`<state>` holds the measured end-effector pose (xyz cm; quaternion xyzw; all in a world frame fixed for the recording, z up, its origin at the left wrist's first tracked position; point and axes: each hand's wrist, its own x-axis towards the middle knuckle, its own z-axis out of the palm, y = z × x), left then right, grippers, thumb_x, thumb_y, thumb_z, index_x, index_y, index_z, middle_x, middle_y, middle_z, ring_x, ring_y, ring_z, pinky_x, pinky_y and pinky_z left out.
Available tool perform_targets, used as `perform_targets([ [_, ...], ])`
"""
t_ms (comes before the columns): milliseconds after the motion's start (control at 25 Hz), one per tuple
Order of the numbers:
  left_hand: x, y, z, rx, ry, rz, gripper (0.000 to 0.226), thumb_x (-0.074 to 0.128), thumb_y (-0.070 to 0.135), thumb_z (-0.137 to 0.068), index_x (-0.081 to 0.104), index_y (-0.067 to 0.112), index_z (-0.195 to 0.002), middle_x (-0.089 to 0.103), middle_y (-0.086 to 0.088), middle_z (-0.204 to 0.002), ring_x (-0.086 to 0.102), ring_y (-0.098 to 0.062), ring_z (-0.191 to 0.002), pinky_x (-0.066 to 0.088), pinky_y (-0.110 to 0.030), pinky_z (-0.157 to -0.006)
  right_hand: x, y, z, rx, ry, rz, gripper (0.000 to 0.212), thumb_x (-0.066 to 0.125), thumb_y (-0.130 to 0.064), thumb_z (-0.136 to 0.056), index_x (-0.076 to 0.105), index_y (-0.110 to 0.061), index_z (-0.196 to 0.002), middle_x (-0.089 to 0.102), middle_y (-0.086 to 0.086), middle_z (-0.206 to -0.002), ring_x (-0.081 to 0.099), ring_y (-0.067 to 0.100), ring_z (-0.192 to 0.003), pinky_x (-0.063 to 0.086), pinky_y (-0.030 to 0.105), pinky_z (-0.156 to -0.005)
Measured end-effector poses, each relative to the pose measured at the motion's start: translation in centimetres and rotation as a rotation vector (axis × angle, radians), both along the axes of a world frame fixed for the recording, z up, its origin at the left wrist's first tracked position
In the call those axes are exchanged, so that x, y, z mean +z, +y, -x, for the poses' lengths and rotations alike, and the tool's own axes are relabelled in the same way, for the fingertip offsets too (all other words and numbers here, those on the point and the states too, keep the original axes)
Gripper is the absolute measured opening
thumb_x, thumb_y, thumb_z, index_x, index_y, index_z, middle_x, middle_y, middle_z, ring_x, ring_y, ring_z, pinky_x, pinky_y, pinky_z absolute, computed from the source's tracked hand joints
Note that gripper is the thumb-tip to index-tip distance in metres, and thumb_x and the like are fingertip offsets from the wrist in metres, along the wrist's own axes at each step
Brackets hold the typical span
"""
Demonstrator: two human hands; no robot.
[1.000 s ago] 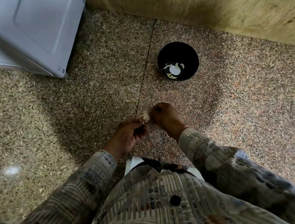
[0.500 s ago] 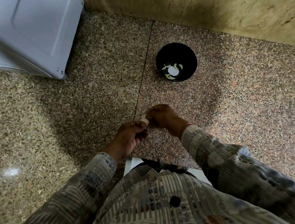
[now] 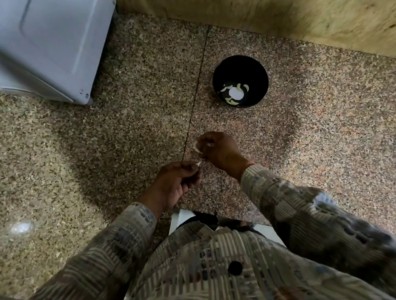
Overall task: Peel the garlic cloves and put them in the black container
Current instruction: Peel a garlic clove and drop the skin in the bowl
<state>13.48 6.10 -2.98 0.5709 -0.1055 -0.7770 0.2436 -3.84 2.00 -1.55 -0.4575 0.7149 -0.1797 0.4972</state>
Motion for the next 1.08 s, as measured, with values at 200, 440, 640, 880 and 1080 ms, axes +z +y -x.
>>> perform_targets([
  [200, 0.0, -0.1, 0.8, 0.094, -0.074, 0.066, 0.017, 0.070, -0.004, -0.088, 0.076, 0.005, -0.102, 0.077, -0.008, -0.083, 0.072, -0.017, -0.070, 0.059, -0.025, -0.070, 1.3, 2.8, 1.0, -0.252, -0.226, -0.115, 0.003, 0.074, -0.015, -0.093, 0.077, -0.015, -0.094, 0.078, 0.010, -0.092, 0.075, 0.025, -0.081, 0.065, 0.041, -0.074],
  [440, 0.4, 0.7, 1.6, -0.046, -0.217, 0.217, 0.016, 0.074, -0.008, -0.084, 0.077, 0.004, -0.094, 0.079, -0.010, -0.088, 0.077, -0.021, -0.080, 0.060, -0.025, -0.066, 0.4, 5.3, 1.4, -0.368, -0.508, -0.317, 0.021, 0.081, 0.000, -0.082, 0.074, 0.007, -0.101, 0.075, 0.027, -0.100, 0.073, 0.034, -0.085, 0.061, 0.052, -0.089],
  [640, 0.4, 0.5, 1.0, -0.187, -0.248, 0.246, 0.013, 0.079, -0.007, -0.080, 0.077, 0.004, -0.087, 0.079, -0.008, -0.086, 0.076, -0.020, -0.078, 0.061, -0.029, -0.065, 0.3, 5.6, 2.0, -0.344, -0.521, -0.354, 0.006, 0.074, 0.006, -0.084, 0.077, 0.005, -0.089, 0.076, 0.026, -0.092, 0.071, 0.032, -0.078, 0.060, 0.053, -0.087],
  [880, 0.0, 0.4, 0.8, 0.083, -0.046, -0.027, 0.011, 0.060, -0.006, -0.096, 0.069, 0.000, -0.095, 0.074, -0.012, -0.078, 0.073, -0.019, -0.066, 0.063, -0.031, -0.060, 0.2, 4.6, 1.2, -0.349, -0.496, -0.331, 0.011, 0.062, 0.006, -0.095, 0.070, 0.002, -0.089, 0.070, 0.021, -0.084, 0.069, 0.025, -0.066, 0.062, 0.035, -0.064],
  [1080, -0.5, 0.8, 0.7, 0.177, -0.037, -0.020, 0.017, 0.059, -0.009, -0.095, 0.069, 0.002, -0.104, 0.075, -0.014, -0.084, 0.074, -0.021, -0.070, 0.063, -0.032, -0.062, -1.0, 3.3, 1.3, -0.253, -0.209, -0.238, 0.009, 0.070, -0.003, -0.094, 0.077, -0.008, -0.095, 0.078, 0.015, -0.079, 0.078, 0.031, -0.074, 0.065, 0.052, -0.075],
])
